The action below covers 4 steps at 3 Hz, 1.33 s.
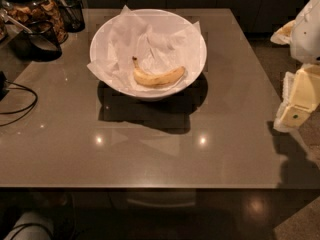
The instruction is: Pick banana from white bowl
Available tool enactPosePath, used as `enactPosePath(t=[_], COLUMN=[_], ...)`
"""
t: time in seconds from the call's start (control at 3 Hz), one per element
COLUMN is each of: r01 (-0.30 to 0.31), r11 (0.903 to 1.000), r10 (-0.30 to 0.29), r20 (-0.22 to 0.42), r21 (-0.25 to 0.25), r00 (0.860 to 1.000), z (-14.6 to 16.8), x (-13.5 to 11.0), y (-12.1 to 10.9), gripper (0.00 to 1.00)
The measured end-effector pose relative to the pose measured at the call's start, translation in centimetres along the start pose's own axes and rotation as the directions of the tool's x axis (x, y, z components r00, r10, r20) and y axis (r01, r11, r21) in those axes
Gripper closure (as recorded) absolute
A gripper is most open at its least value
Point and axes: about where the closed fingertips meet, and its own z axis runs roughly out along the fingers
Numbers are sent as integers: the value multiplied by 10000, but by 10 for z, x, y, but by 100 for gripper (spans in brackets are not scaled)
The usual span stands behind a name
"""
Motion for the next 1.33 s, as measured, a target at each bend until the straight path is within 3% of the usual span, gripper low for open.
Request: enactPosePath(t=[0.33, 1.0, 1.33], r01=[1, 890, 1448], r11=[10000, 9957, 9885], r10=[-1, -866, -1377], r20=[-1, -780, -1336], r21=[0, 276, 446], r00=[10000, 9932, 9814], z=[0, -10, -5], x=[0, -78, -109], y=[0, -23, -33], gripper=[0, 0, 0])
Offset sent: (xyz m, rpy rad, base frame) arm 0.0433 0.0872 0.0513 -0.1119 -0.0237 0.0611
